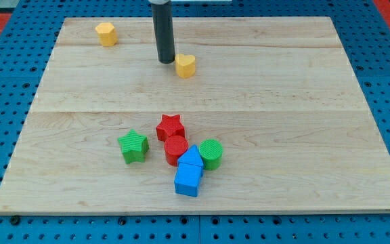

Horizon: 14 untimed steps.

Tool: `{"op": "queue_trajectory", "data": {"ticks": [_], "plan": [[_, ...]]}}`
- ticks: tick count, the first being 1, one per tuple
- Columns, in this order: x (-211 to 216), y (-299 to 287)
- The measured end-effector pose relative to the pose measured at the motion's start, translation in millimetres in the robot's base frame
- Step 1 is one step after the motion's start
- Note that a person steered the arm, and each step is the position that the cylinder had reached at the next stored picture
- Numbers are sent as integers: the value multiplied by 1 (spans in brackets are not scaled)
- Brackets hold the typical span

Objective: Push the yellow heart toward the right side of the red star

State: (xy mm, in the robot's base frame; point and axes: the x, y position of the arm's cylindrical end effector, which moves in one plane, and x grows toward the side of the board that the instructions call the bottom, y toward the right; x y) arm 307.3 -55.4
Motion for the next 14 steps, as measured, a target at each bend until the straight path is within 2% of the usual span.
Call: {"op": "queue_trajectory", "data": {"ticks": [1, 2, 3, 4, 5, 6, 7, 8, 10, 11, 12, 13, 14], "plan": [[31, 45], [95, 66], [128, 75], [77, 100], [64, 86], [32, 113], [50, 156], [107, 135], [129, 122], [115, 187], [141, 164], [150, 80], [154, 67]]}}
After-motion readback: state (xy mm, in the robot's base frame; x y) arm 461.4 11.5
